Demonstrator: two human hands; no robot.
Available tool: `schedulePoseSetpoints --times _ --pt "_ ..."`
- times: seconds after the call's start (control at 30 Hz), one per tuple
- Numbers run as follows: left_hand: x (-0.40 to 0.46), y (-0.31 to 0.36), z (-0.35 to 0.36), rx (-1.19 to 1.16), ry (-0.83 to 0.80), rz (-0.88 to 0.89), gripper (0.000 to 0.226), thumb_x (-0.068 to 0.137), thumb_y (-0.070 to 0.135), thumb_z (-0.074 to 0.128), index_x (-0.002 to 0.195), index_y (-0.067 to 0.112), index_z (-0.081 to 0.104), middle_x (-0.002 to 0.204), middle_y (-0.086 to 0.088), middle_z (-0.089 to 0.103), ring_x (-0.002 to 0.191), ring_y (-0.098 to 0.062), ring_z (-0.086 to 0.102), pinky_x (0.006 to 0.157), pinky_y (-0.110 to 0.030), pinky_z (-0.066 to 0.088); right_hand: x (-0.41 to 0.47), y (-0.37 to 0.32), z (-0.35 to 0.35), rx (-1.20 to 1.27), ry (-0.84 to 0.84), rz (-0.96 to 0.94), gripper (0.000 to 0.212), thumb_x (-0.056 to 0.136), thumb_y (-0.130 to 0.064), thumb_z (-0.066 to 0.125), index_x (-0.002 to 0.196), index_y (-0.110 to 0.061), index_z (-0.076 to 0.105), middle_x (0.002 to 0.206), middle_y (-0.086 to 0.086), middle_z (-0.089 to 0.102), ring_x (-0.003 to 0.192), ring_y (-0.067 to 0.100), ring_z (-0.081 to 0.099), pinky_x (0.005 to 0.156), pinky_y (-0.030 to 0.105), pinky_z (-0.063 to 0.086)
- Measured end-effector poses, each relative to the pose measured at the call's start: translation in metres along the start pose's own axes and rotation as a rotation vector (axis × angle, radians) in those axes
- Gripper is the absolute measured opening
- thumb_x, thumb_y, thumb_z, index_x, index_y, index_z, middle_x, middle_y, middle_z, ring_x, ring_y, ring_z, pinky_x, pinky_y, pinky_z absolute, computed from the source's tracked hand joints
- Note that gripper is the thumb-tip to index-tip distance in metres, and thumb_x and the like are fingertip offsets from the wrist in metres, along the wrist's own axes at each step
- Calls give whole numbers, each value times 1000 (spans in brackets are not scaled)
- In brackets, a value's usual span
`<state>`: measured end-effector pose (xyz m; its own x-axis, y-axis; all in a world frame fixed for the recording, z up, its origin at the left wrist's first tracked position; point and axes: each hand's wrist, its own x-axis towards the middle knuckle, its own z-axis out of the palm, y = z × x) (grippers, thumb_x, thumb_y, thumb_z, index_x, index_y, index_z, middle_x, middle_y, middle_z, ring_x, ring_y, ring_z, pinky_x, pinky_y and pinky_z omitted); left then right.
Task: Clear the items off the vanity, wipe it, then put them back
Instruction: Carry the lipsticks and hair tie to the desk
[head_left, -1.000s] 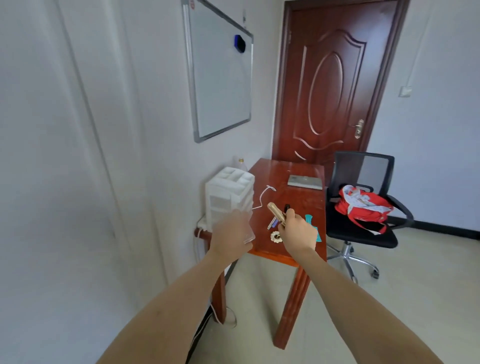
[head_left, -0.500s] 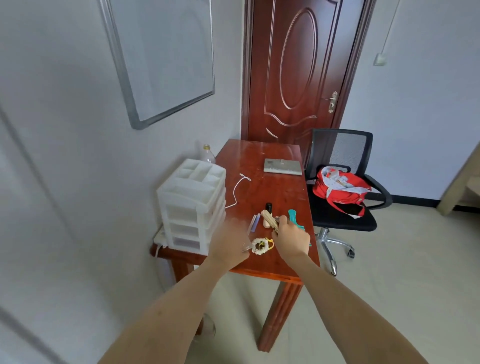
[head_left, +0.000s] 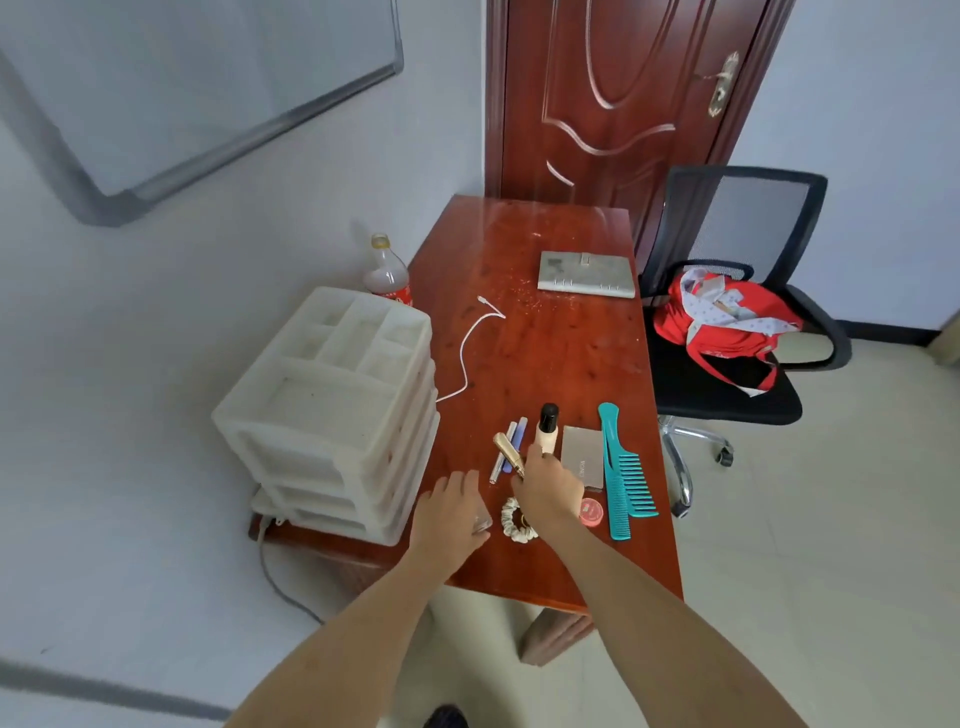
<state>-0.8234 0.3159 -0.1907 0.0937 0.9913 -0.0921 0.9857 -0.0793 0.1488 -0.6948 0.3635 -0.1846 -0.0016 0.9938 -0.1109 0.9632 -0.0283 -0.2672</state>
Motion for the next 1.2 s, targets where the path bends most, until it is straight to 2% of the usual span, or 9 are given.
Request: schedulePoseSetpoints --times 0.13,0.27,0.43,0.63,0.73,0.87,1.0,1.1,1.2 --pt "20 -14 21 -46 -35 20 67 86 42 58 139 17 27 139 0 39 127 -16 36 103 -29 34 33 -11 16 43 -68 85 27 92 -30 53 112 -13 48 99 6 64 86 22 64 69 31 52" --pt "36 -28 36 -96 -75 92 68 88 39 57 142 16 24 145 0 33 133 -17 29 108 -29 25 62 -30 26 49 -103 108 38 93 -27 51 127 -11 42 103 7 64 92 24 64 66 29 45" --pt "48 -43 54 -149 -105 178 74 88 42 55 146 16 17 150 -1 27 138 -15 21 112 -25 12 93 -56 41 108 -122 116 27 92 -24 50 114 -9 46 107 8 62 94 27 63 64 29 42" --pt "47 -51 64 -190 -138 203 78 84 40 62 146 14 22 149 -3 30 137 -17 24 112 -25 13 104 -65 64 109 -155 89 29 92 -25 53 115 -8 45 111 8 59 99 26 62 65 29 43" --pt "45 -53 68 -212 -105 193 77 82 39 65 144 13 28 148 -4 34 136 -19 28 112 -26 16 106 -63 74 97 -128 47 33 90 -27 57 115 -9 47 115 7 57 104 23 58 71 29 49" --pt "41 -56 74 -208 -113 190 71 84 39 62 143 15 31 148 -2 32 137 -19 26 113 -29 17 104 -57 79 84 -86 -43 38 89 -32 59 118 -10 49 116 6 54 107 19 54 79 27 50" --pt "28 -59 79 -255 14 215 49 82 32 59 126 13 54 129 -4 55 121 -20 50 98 -34 46 101 -42 83 9 -35 -237 36 92 -25 53 126 -10 50 129 7 50 118 20 46 94 26 44" --pt "15 -58 79 -291 61 225 48 85 29 44 130 12 50 131 -2 54 122 -17 46 100 -33 45 92 -26 87 12 -7 -502 41 91 -16 50 132 -9 51 144 12 42 135 31 36 107 42 37" --pt "7 -56 80 -244 11 220 52 85 31 41 133 13 45 138 -2 49 127 -18 45 102 -33 41 79 -15 89 -79 -34 -549 44 93 -26 33 124 -9 59 146 10 40 135 32 36 105 47 36"
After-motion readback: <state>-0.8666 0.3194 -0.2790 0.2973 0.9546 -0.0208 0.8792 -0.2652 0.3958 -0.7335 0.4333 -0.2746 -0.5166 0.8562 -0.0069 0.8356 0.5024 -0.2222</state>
